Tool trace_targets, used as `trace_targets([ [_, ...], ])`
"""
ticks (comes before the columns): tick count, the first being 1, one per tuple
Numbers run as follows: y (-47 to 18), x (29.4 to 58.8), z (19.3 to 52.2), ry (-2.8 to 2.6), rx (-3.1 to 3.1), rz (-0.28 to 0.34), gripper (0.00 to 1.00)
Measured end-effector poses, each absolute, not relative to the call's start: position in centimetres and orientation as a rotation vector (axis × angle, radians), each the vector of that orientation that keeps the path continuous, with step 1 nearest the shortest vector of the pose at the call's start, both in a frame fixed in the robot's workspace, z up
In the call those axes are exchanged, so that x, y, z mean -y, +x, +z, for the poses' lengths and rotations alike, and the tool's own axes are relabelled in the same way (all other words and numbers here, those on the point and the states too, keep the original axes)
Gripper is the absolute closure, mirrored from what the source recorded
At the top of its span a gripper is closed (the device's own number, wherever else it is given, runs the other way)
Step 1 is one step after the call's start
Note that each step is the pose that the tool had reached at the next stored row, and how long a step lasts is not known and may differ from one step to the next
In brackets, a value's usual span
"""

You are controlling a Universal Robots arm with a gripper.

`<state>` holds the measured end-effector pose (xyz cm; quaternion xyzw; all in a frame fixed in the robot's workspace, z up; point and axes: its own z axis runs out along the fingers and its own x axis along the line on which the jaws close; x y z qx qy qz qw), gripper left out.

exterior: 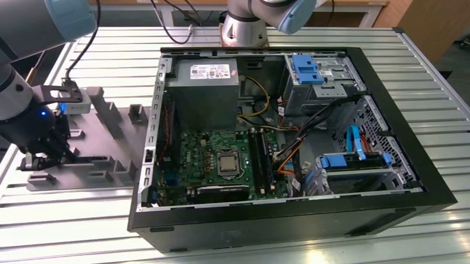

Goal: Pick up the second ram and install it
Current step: 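Pick up the second ram and move it above second insertion slot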

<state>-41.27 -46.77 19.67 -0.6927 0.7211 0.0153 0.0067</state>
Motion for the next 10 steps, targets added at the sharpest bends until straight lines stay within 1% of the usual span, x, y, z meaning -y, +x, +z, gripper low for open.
trace_targets([
  [10, -41.3, 46.8, 21.2, -2.170, -2.252, 0.047, 0.86],
])
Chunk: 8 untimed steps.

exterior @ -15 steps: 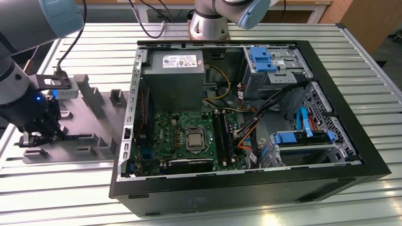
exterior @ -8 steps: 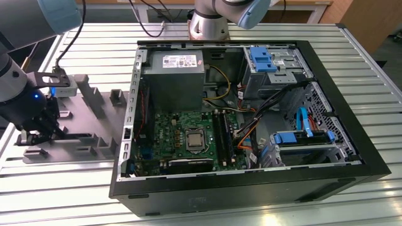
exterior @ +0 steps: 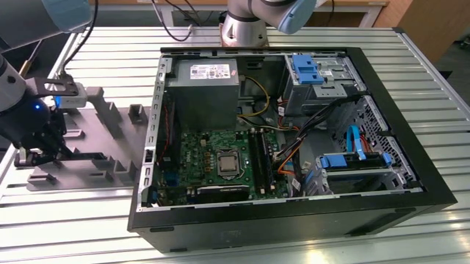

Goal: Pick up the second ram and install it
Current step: 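Pick up the second ram and move it above second insertion slot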

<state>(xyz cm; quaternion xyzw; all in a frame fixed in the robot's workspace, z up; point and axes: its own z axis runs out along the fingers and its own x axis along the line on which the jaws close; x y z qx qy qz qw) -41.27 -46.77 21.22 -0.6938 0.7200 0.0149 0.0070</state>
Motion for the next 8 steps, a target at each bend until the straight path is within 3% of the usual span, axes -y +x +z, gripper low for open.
trace_targets([
  [8, -41.3, 46.8, 22.6, -2.173, -2.249, 0.047, 0.86],
])
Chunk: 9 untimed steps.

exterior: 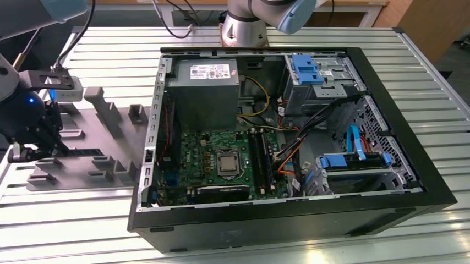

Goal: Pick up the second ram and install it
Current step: 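Pick up the second ram and move it above second insertion slot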

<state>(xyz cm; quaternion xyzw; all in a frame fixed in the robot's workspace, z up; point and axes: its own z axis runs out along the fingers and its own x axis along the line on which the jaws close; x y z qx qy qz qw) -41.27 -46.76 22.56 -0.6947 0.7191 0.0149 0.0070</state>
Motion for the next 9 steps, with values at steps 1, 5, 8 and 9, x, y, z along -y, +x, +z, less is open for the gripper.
trace_targets([
  [1, -41.27, 46.76, 22.57, -2.173, -2.249, 0.047, 0.86],
  [5, -41.27, 46.77, 22.57, -2.173, -2.249, 0.047, 0.86],
  [8, -41.27, 46.77, 22.57, -2.173, -2.249, 0.047, 0.86],
  [9, -41.27, 46.77, 22.57, -2.173, -2.249, 0.047, 0.86],
])
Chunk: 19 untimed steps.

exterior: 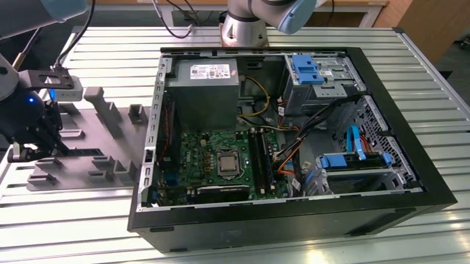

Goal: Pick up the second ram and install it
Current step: 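Pick up the second ram and move it above second insertion slot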

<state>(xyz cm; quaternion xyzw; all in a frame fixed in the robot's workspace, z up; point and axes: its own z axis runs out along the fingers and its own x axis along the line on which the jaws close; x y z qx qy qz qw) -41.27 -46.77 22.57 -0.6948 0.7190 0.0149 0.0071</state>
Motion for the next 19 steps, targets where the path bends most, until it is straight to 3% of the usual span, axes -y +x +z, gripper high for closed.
trace_targets([
  [19, -41.3, 46.7, 24.2, -2.173, -2.249, 0.047, 0.86],
])
